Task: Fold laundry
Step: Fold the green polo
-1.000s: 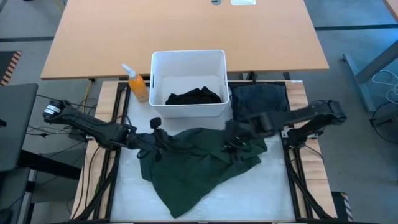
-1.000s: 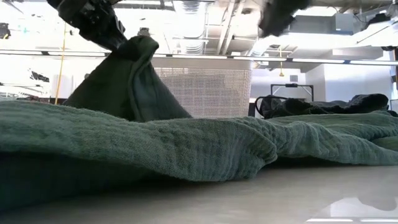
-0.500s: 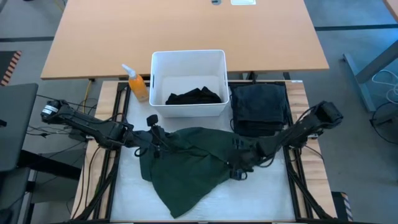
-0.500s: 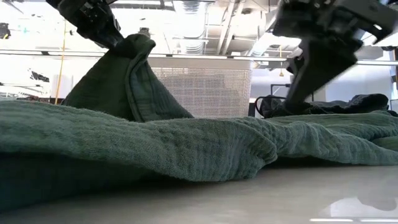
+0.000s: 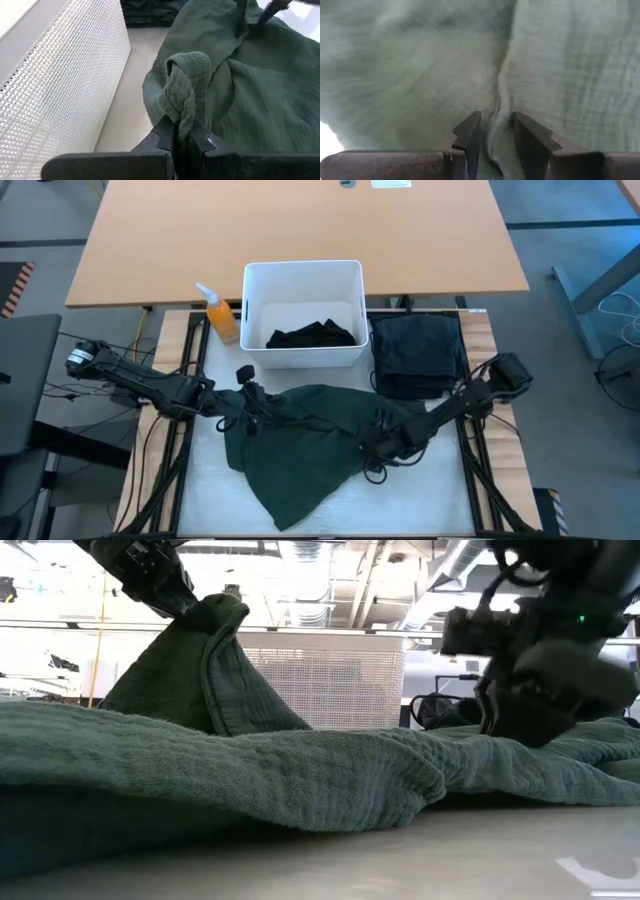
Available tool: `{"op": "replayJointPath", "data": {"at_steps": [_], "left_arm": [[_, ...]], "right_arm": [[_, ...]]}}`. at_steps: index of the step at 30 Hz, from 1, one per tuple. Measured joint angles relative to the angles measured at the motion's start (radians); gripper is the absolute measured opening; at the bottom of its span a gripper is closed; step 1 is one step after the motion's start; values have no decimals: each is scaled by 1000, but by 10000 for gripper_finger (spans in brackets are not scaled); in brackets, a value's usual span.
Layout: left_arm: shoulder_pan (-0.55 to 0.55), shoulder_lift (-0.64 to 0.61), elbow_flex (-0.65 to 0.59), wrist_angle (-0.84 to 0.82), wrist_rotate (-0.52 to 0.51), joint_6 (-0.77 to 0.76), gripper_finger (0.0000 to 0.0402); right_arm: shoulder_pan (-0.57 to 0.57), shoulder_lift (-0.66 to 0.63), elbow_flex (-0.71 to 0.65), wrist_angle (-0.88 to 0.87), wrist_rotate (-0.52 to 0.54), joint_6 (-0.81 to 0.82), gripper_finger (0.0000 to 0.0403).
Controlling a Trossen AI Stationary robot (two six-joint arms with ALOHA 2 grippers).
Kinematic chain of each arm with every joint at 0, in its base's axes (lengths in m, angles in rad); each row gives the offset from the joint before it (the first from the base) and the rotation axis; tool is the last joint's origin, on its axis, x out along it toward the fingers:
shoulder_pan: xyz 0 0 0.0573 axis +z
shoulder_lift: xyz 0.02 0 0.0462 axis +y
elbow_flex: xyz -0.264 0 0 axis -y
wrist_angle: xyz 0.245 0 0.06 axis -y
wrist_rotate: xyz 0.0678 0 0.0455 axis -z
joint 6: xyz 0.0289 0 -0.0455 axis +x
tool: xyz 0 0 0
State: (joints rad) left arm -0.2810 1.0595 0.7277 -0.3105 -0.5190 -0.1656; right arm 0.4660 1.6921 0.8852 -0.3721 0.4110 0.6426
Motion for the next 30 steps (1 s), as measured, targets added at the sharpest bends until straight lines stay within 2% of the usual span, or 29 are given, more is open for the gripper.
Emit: {"op": "replayJointPath", "data": {"at_steps": [4, 8, 11, 17, 21, 24, 30], "left_arm": [[0, 0, 0, -6, 17, -1, 0], [0, -10, 0, -4, 41, -5, 0], [-4, -34, 0, 12, 53, -2, 0], [-46, -192, 0, 112, 104, 65, 0], [-78, -337, 14, 213, 161, 109, 0], [-106, -424, 14, 370, 269, 148, 0], [-149, -440, 16, 696, 453, 76, 0]], "right_arm": [[-1, 24, 0, -54, 42, 13, 106], [-4, -3, 0, -103, 44, -6, 22], [-4, -72, 14, -156, 65, -19, 19], [-1, -260, 172, -464, 64, -57, 16], [8, -361, 320, -609, -13, -94, 16], [23, -414, 435, -677, -99, -130, 16], [87, -473, 659, -676, -367, -210, 19]]}}
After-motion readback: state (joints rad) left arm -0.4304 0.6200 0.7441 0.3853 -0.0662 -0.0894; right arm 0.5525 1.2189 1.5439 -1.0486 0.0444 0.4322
